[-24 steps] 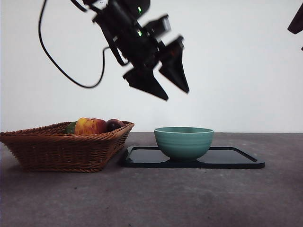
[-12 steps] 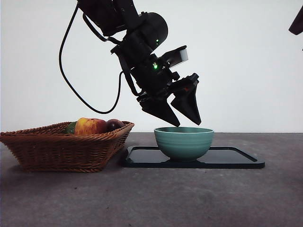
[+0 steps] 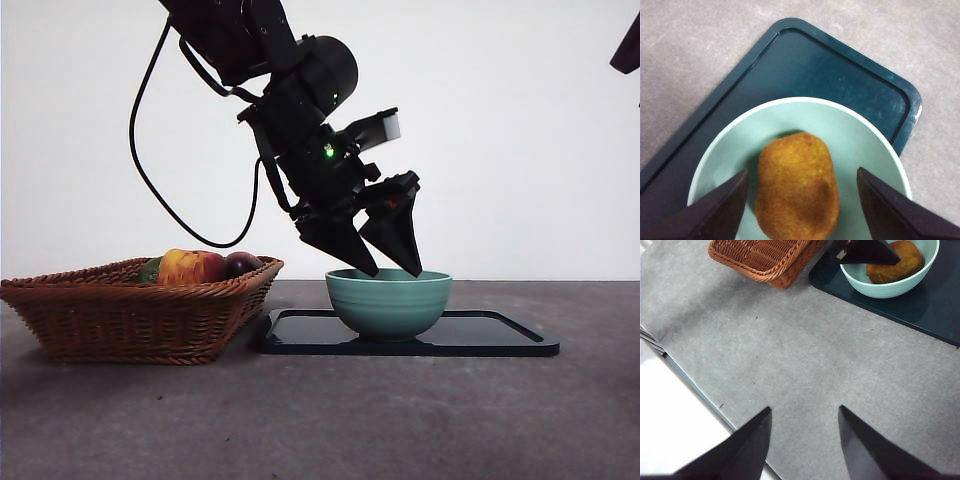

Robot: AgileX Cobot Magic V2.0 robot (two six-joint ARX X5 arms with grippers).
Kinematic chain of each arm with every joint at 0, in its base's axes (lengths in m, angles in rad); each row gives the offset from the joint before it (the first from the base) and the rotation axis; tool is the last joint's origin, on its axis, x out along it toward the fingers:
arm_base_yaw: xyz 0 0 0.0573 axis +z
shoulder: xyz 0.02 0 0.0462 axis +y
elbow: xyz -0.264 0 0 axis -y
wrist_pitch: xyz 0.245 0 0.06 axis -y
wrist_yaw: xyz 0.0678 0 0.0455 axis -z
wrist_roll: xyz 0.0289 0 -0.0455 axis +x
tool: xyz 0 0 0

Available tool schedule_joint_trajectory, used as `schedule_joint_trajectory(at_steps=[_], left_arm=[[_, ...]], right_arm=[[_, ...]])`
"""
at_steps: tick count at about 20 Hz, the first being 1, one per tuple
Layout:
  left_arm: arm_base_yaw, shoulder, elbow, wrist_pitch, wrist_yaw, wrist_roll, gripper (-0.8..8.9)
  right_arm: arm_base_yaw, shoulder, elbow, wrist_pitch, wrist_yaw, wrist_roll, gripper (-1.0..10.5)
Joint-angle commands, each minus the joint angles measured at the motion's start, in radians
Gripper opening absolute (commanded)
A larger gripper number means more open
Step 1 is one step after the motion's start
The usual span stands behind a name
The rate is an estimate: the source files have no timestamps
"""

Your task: Pick up the wifruite, put it on the bowl, pick up the plate, put it on desk

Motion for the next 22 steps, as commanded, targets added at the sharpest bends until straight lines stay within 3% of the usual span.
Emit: schedule_joint_trajectory(at_steps=[1, 14, 18, 22], left_arm=[[-0.012, 0.045, 0.028, 0.000, -0.002, 0.011, 3.40], [-0.025, 0.072, 0.028, 0.010, -0.024, 0.012, 3.38], [-0.025, 0.072, 0.029, 0.012, -0.024, 0.011, 1.58], [-0.025, 0.062, 0.057, -0.018, -0.024, 0.003, 1.54]], right_arm=[[0.006, 0.003, 0.007, 0.003, -0.002, -0.008, 2.1], [0.006, 0.003, 0.007, 0.003, -0.002, -0.009, 2.1], [0.006, 0.003, 0.007, 0.003, -0.002, -0.009, 2.1], [0.006, 0.003, 0.007, 0.003, -0.002, -0.012, 2.1]])
